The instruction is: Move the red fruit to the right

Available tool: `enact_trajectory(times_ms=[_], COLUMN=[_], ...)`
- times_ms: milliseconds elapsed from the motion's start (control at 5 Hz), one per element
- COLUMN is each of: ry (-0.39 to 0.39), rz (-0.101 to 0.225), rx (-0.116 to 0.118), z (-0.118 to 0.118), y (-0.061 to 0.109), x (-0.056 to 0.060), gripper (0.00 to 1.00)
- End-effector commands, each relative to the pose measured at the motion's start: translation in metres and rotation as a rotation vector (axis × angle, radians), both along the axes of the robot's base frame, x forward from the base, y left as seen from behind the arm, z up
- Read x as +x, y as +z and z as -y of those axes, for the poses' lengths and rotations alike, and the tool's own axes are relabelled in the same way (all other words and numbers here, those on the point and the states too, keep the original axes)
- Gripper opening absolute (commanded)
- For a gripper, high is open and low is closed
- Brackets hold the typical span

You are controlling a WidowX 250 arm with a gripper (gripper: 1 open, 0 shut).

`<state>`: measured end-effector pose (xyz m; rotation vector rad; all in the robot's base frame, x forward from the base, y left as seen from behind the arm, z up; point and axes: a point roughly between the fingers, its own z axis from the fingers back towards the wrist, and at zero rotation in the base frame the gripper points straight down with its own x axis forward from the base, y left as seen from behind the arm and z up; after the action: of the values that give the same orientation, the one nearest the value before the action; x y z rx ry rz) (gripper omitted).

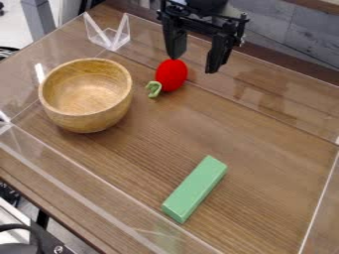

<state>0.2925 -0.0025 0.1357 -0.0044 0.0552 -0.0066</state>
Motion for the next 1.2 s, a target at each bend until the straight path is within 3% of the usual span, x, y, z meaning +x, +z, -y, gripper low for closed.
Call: enact_trajectory(times_ms=[0,400,800,1000], ry=[0.013,0.071,-0.073,-0.066], rz=[0.019,0.064,0.124,0.144], rx=[0.016,0.041,0.045,0.049], z=[-0.018,-0.042,-0.059,-0.069], y=[-0.006,-0.037,-0.062,-0.073], x=[0.006,0.019,0.029,0.035], gripper=[1.0,1.0,1.0,1.0])
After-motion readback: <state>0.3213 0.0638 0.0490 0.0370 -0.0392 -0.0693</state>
